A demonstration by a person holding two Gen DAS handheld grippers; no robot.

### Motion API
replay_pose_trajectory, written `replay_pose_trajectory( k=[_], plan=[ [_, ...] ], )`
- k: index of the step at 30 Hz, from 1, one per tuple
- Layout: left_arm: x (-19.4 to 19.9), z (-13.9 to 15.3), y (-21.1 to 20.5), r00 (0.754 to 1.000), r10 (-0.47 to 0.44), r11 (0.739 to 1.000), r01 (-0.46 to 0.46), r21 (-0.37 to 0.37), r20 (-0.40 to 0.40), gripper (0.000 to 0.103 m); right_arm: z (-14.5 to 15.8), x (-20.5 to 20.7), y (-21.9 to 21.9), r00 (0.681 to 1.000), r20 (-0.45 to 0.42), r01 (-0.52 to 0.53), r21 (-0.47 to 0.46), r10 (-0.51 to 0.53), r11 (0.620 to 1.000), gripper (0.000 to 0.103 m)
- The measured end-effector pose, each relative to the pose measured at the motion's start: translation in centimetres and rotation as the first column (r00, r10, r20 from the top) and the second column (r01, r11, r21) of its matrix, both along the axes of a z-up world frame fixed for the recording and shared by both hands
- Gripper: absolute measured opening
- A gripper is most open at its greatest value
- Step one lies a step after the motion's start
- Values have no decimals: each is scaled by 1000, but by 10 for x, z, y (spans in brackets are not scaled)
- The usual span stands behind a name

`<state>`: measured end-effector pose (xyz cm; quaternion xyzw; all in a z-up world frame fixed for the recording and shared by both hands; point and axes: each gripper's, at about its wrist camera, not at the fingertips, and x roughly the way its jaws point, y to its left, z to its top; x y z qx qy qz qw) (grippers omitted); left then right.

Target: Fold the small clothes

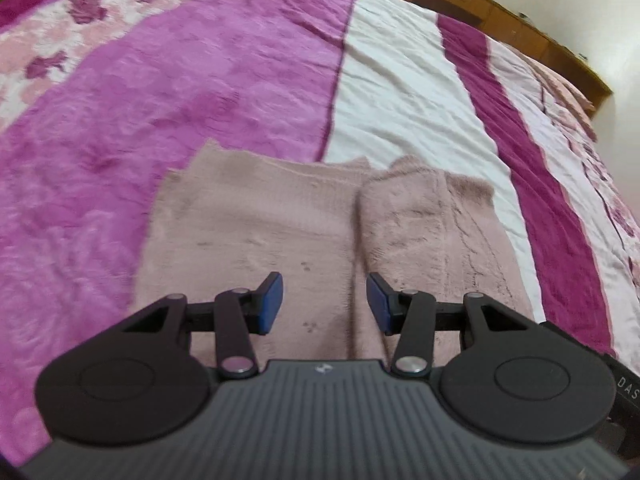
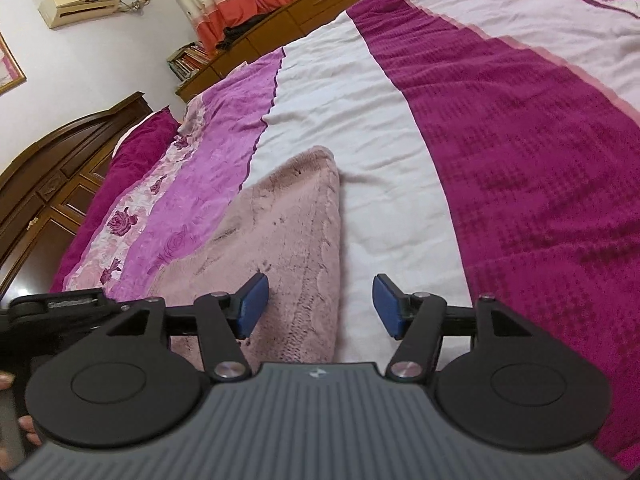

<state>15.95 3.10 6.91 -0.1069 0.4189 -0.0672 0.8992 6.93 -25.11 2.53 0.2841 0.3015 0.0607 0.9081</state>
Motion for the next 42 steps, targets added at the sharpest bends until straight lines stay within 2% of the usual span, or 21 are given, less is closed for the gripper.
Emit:
replay_pose_trajectory(
  k=[3, 7, 13, 16, 17, 18, 19, 22, 24, 27, 29, 34, 38, 42],
  plan=[
    [3, -10, -8, 999, -54, 997, 53, -51, -10, 48, -3, 1, -1, 1000, 2, -5, 3, 5, 1000, 66],
    [4, -18, -15, 995, -104, 982, 101, -158, -8, 48, -8, 3, -1, 1000, 0, -9, 9, 9, 1000, 68],
    [16, -27, -10, 997, -65, 955, 49, -291, -46, 52, -12, 3, -2, 1000, 2, -11, 22, 11, 1000, 68],
    [22, -33, -10, 996, -72, 945, 52, -324, -50, 50, -12, 4, -3, 1000, 3, -12, 24, 12, 1000, 68],
    [24, -35, -13, 995, -92, 945, 74, -320, -42, 50, -13, 4, -3, 1000, 3, -13, 26, 13, 1000, 68],
    [25, -37, -14, 993, -111, 946, 96, -311, -30, 43, -13, 4, -3, 1000, 3, -14, 27, 14, 1000, 68],
    [25, -40, -17, 992, -123, 949, 112, -293, -18, 33, -14, 4, -3, 1000, 2, -15, 29, 15, 999, 68],
    [23, -43, -15, 993, -115, 942, 114, -314, 15, 19, -16, 4, -3, 1000, 2, -15, 32, 15, 999, 68],
    [18, -40, -13, 993, -106, 942, 116, -316, 48, 17, -16, 4, -3, 1000, 6, -17, 38, 17, 999, 68],
    [5, -24, -21, 984, -120, 966, 146, -215, 129, 16, -17, 6, 1, 999, 15, -53, 67, 52, 996, 68],
    [-3, -10, -22, 976, -123, 971, 155, -184, 178, 16, -16, 7, 10, 996, 21, -94, 82, 92, 992, 68],
    [-17, 27, 0, 963, -73, 981, 116, -155, 258, 15, 7, 8, 44, 982, 71, -176, -16, 177, 984, 71],
    [-21, 45, 33, 959, -19, 990, 57, -126, 284, 15, 28, 11, 67, 954, 122, -276, 1, 274, 961, 71],
    [-22, 37, 70, 970, 53, 994, -28, -103, 239, 15, 38, 18, 100, 919, 122, -377, -5, 374, 926, 71]
  ],
)
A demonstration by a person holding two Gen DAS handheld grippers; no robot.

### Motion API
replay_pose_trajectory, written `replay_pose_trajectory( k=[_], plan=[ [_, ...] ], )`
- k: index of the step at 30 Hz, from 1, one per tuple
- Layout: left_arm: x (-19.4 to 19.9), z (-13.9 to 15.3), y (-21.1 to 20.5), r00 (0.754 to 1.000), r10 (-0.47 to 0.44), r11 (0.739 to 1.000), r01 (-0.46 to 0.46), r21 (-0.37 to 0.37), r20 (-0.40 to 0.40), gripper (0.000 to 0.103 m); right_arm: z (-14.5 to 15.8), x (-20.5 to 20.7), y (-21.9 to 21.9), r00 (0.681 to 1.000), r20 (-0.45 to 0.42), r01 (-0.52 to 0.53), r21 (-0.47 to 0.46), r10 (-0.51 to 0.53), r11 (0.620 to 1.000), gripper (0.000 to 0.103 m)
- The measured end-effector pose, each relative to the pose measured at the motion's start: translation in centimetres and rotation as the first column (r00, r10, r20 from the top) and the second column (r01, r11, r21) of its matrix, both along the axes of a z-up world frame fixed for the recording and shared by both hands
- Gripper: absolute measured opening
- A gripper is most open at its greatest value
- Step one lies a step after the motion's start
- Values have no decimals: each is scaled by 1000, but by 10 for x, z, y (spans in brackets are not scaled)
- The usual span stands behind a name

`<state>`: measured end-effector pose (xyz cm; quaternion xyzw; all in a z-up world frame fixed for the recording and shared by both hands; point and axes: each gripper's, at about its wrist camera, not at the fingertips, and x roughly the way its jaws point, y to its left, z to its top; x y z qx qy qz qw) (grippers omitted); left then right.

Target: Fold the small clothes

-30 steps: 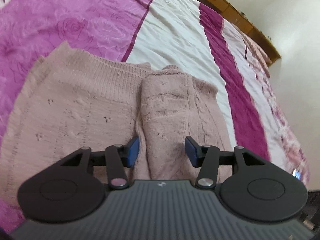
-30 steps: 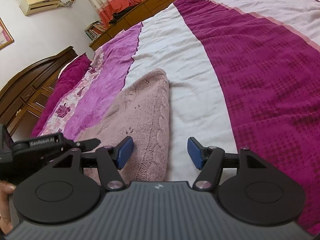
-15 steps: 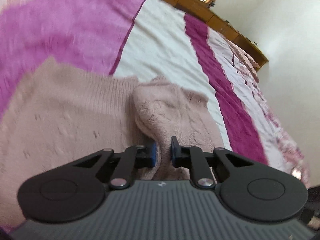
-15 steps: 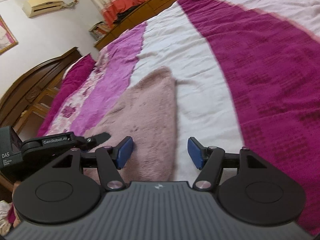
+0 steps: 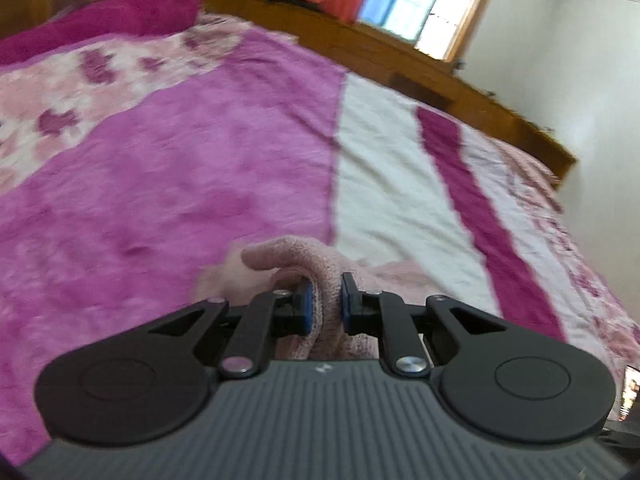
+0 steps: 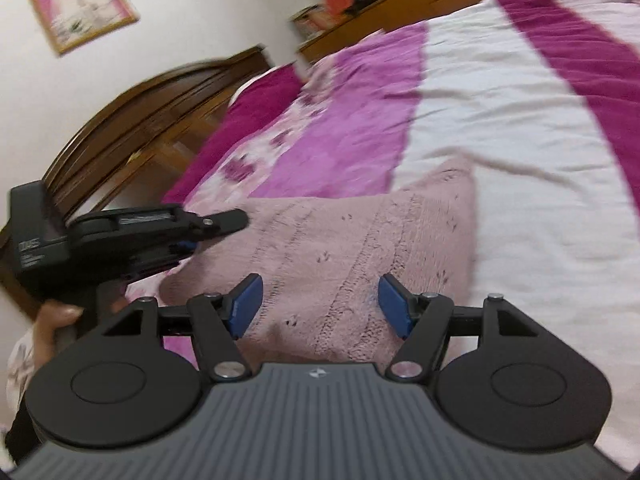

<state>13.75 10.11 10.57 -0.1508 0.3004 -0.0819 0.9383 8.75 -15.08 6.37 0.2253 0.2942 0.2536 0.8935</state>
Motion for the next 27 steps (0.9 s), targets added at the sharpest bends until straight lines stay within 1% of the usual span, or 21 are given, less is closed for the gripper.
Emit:
replay_pose_trajectory(
  k=[2, 5, 7, 9, 11, 12, 14, 16, 17, 19, 22, 24, 26, 27],
  plan=[
    [2, -14, 14, 998, 24, 1000, -23, 17, -50, 16, -1, 2, 18, 999, -14, -34, -28, 34, 999, 71],
    [5, -40, 22, 991, 46, 995, -34, 95, -127, 16, -6, 1, 39, 996, -34, -80, -67, 78, 995, 71],
    [4, -54, 26, 987, 41, 995, -27, 93, -156, 17, -8, -2, 45, 995, -32, -92, -89, 90, 992, 71],
    [2, -55, 28, 987, 37, 996, -23, 87, -155, 19, -8, -4, 46, 995, -30, -94, -99, 91, 991, 71],
    [5, -52, 28, 989, 25, 996, -13, 86, -148, 21, -5, -2, 41, 996, -35, -84, -87, 81, 993, 71],
    [6, -50, 29, 989, 19, 997, -7, 83, -147, 24, -3, -2, 37, 997, -34, -75, -80, 72, 994, 71],
    [13, -47, 29, 988, 18, 997, -5, 83, -152, 31, 1, -2, 29, 999, -26, -46, -64, 45, 997, 71],
    [22, -46, 30, 988, 25, 997, -12, 82, -154, 44, 5, -3, 21, 1000, -16, -4, -62, 3, 998, 71],
    [24, -45, 29, 988, 28, 997, -16, 80, -154, 46, 4, -3, 15, 1000, -15, 25, -65, -26, 998, 71],
    [35, -45, 28, 987, 30, 997, -18, 80, -159, 48, 1, -2, 5, 997, -24, 68, -58, -69, 996, 71],
    [54, -48, 25, 981, 76, 994, -60, 91, -180, 48, -11, 2, -9, 988, -77, 134, -43, -137, 990, 71],
    [62, -47, 20, 983, 90, 992, -74, 102, -160, 48, -20, 6, -13, 982, -105, 152, -43, -156, 987, 71],
    [69, -48, 13, 984, 109, 986, -89, 143, -142, 48, -27, 7, -15, 979, -125, 155, -55, -161, 986, 71],
    [72, -49, 11, 982, 122, 980, -96, 172, -143, 51, -31, 7, -14, 978, -135, 151, -62, -158, 987, 71]
  ],
)
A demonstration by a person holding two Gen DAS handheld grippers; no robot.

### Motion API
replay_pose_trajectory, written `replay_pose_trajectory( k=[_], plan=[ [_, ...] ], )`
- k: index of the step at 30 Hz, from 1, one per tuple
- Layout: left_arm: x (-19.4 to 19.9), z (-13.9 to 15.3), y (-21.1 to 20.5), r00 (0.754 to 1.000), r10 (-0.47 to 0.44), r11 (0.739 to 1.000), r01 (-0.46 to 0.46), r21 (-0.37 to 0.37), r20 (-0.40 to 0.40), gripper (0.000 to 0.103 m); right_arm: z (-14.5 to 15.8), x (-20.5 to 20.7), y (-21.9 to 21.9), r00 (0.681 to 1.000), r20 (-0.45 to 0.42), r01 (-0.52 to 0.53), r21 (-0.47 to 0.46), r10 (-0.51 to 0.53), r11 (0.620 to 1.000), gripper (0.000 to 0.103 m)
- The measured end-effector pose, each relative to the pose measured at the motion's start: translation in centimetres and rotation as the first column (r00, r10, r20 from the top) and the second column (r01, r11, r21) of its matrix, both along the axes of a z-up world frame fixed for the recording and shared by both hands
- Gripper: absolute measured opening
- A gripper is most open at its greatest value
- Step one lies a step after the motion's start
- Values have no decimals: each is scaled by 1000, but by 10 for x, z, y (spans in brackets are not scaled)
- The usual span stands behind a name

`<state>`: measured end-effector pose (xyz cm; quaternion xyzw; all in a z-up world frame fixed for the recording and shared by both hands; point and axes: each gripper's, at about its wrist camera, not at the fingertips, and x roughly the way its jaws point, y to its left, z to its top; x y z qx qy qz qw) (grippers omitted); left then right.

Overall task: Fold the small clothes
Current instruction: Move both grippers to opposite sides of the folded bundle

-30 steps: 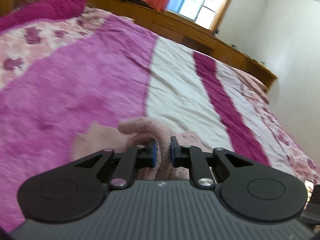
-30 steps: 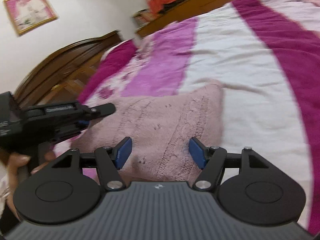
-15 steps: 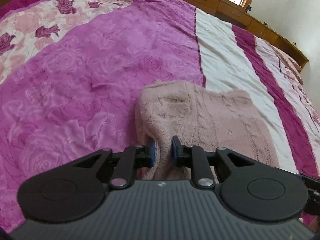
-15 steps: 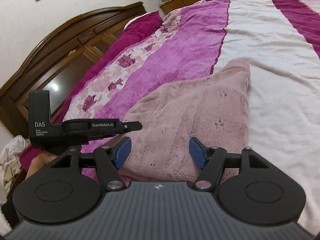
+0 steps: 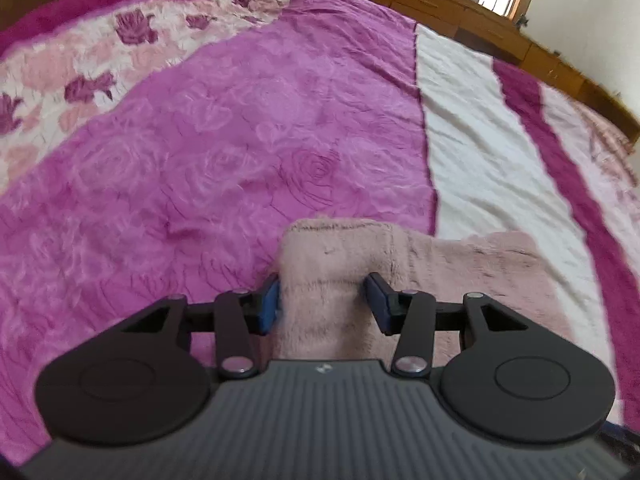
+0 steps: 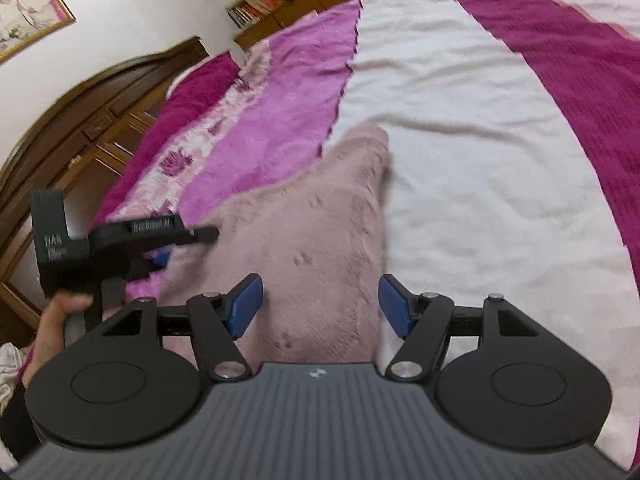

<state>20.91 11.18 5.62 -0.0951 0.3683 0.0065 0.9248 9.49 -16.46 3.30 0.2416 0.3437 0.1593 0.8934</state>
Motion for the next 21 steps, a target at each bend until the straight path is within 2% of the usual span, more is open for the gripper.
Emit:
replay_pose_trajectory(
  k=[2, 3, 7, 11, 17, 21],
  plan=[
    [4, -6, -2, 999, 28, 998, -27, 64, -23, 51, -6, -1, 3, 1000, -9, -12, 4, 12, 1000, 71],
    [5, -9, -1, 999, 38, 997, -36, 73, -26, 51, -7, -1, 5, 1000, -10, -20, 4, 20, 1000, 71],
    [2, -17, 12, 997, 71, 996, -70, 55, -29, 57, -8, -1, 15, 999, 1, -44, -27, 44, 999, 74],
    [-4, -14, 16, 997, 74, 997, -72, 32, -38, 57, -8, -1, 18, 998, 6, -54, -46, 55, 997, 75],
    [-24, -4, 17, 996, 51, 999, -50, 17, -75, 57, -8, -2, 14, 999, -8, -40, -19, 40, 999, 75],
    [-44, 2, 19, 993, 29, 1000, -29, 2, -110, 61, -7, -3, 10, 1000, -10, -23, 2, 23, 1000, 78]
  ],
)
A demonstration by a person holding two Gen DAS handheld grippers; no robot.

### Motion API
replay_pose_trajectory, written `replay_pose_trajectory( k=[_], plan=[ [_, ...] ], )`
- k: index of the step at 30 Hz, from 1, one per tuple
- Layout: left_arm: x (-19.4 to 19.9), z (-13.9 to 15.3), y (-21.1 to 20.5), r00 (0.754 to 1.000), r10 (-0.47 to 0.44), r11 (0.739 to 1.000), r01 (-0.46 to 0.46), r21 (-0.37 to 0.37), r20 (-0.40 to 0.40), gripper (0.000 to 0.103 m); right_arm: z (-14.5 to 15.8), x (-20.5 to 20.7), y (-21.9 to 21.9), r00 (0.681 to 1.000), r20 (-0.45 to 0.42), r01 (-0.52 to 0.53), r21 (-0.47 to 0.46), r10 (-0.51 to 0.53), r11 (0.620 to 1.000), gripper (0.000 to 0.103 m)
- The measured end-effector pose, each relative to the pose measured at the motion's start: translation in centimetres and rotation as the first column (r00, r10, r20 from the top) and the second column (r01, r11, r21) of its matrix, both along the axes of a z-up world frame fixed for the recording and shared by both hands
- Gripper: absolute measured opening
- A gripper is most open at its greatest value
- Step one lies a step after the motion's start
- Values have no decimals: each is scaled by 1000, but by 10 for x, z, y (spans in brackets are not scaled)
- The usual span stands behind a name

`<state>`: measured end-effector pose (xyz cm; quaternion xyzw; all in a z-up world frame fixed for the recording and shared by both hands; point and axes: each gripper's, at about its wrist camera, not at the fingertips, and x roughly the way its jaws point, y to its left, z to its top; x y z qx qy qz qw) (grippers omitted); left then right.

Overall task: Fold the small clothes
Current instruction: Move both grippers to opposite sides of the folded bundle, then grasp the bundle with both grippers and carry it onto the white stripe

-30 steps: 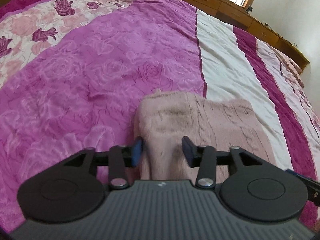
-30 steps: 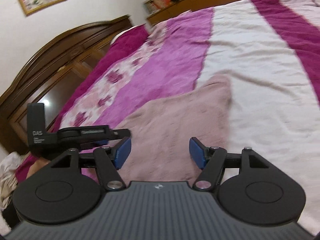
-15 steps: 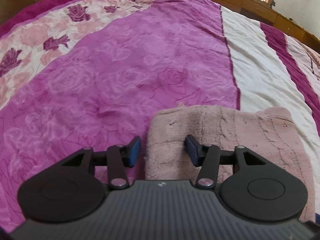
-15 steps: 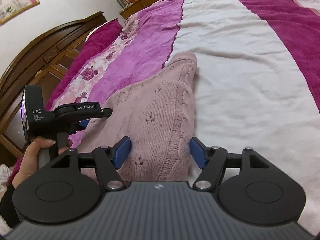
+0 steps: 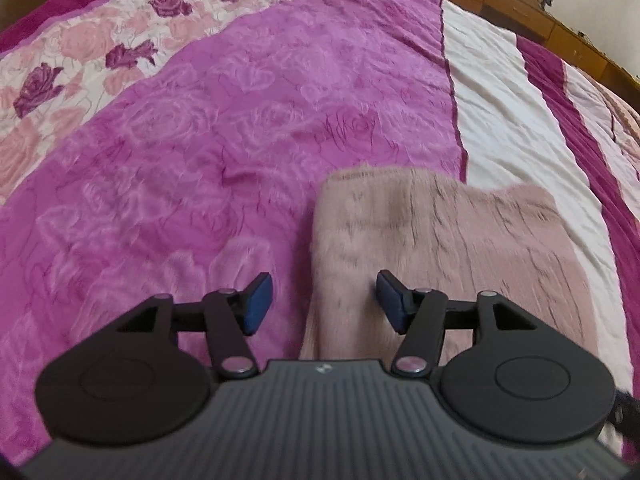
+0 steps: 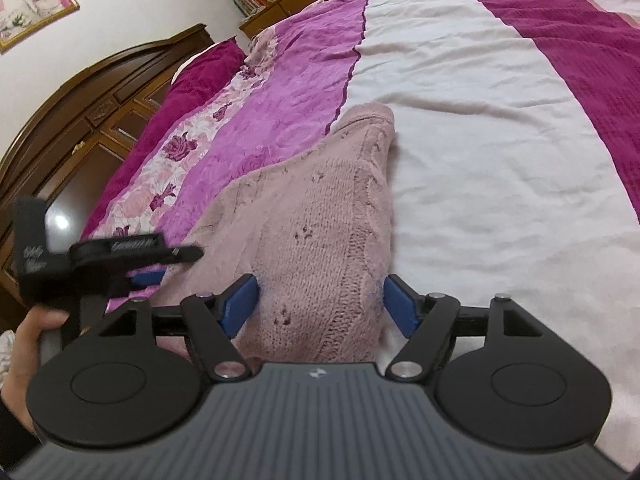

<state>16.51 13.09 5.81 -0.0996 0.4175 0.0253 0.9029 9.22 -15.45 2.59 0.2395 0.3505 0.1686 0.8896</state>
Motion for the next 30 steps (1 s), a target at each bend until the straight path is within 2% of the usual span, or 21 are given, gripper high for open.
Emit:
replay_pose_trajectory(
  k=[4, 14, 18, 21, 25, 30],
  plan=[
    [-19, 3, 1, 999, -20, 1000, 19, -18, -32, 69, 1, -1, -5, 999, 0, 40, 8, -40, 999, 84],
    [-35, -2, 11, 998, -12, 993, 5, -117, -57, 70, -6, 11, -18, 996, -77, 58, 113, -49, 992, 87],
    [-36, 1, 12, 999, -15, 991, 8, -137, -46, 71, -13, 16, -18, 994, -104, 53, 130, -39, 990, 88],
    [-37, 2, 9, 998, -61, 988, 57, -143, -25, 81, -17, 19, -18, 993, -117, 52, 147, -35, 988, 89],
    [-38, -1, 5, 996, -87, 988, 86, -130, -7, 81, -19, 22, -15, 993, -118, 37, 147, -20, 988, 90],
    [-34, -12, 9, 997, -80, 981, 76, -177, -19, 81, -23, 29, -12, 992, -127, 13, 164, 8, 986, 90]
  ],
)
